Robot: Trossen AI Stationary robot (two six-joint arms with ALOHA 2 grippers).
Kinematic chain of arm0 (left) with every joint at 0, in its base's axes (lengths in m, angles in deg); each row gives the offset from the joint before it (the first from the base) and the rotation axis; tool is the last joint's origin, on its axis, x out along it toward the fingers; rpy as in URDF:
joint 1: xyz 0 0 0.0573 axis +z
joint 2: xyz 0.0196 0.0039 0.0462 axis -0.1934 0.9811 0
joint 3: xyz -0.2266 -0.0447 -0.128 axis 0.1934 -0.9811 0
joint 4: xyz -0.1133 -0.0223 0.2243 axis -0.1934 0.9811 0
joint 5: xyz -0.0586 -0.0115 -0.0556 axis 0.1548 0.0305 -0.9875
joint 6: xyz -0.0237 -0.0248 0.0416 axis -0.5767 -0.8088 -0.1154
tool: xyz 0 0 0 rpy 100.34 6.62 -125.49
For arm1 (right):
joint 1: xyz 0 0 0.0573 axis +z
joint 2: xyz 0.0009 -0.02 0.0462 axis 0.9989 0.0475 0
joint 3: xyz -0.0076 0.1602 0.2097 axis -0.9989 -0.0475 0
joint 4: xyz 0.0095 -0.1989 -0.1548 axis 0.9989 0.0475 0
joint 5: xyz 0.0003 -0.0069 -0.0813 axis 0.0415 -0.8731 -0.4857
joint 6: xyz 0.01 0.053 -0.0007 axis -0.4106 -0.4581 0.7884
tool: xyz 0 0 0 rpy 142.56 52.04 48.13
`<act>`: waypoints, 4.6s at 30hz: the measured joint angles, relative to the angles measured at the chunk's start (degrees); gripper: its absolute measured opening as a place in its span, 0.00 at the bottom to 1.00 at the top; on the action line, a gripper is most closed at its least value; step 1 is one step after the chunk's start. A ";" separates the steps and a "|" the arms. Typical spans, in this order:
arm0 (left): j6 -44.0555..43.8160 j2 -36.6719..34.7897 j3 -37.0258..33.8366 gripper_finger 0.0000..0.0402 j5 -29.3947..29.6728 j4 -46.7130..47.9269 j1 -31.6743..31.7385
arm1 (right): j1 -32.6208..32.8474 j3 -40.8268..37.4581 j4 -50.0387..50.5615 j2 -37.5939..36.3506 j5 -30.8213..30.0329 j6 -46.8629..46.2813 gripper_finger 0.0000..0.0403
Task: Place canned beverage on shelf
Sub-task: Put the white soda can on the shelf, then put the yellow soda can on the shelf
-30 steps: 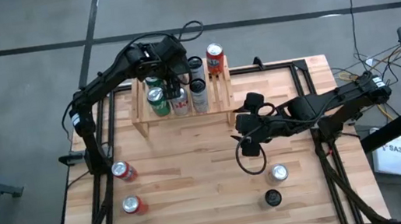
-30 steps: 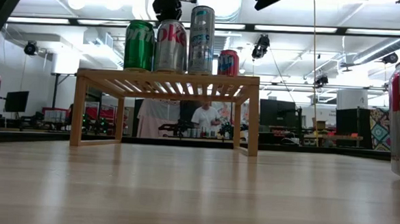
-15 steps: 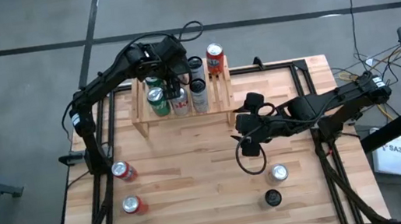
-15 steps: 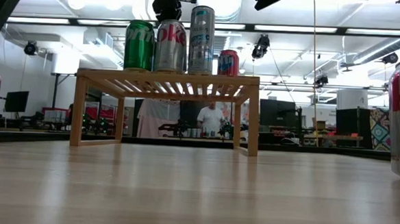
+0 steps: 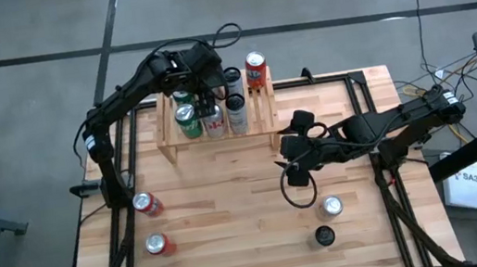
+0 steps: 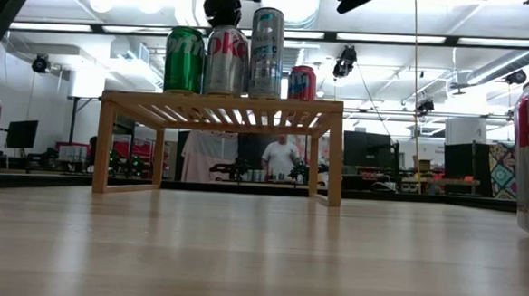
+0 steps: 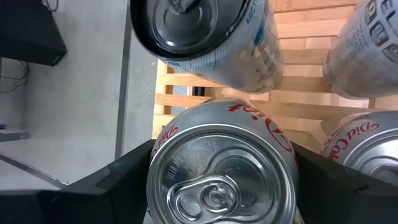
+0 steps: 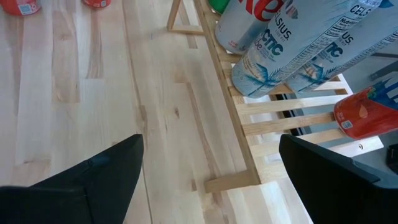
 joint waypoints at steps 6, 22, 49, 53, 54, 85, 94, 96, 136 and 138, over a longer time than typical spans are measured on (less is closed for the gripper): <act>0.00 0.00 0.00 0.73 -0.04 0.46 1.17 | 0.00 0.02 0.11 0.00 0.01 0.00 0.90; -0.02 0.00 0.00 0.73 -1.16 0.49 1.48 | 0.00 0.00 0.18 0.00 -0.01 -0.70 0.90; 0.01 0.67 -0.02 0.73 -2.64 0.52 2.01 | 0.00 -0.70 0.16 0.00 0.00 -0.66 0.90; 0.13 1.77 -0.02 0.73 -2.67 0.44 2.35 | 0.00 -0.70 0.15 0.00 0.01 -0.94 0.90; 0.13 2.02 -0.02 0.73 -2.67 0.44 2.45 | 0.00 -0.70 0.17 0.00 0.01 -0.96 0.90; 0.17 3.28 0.00 0.73 -2.64 0.53 2.92 | 0.00 -0.74 0.98 0.00 0.01 -1.15 0.90; 0.20 3.30 0.00 0.74 -2.62 0.51 2.92 | 0.00 -0.76 1.33 0.00 0.01 -1.66 0.90; -0.01 3.30 0.02 0.78 -2.59 0.46 2.92 | 0.00 -0.76 1.31 0.00 0.01 -1.66 0.90; -0.66 3.21 6.15 0.84 -2.43 3.64 2.90 | 0.00 -0.76 1.27 0.00 0.01 -2.27 0.90; -0.66 3.19 7.74 0.84 -2.45 4.29 2.90 | 0.00 -0.76 1.27 0.00 0.01 -2.25 0.90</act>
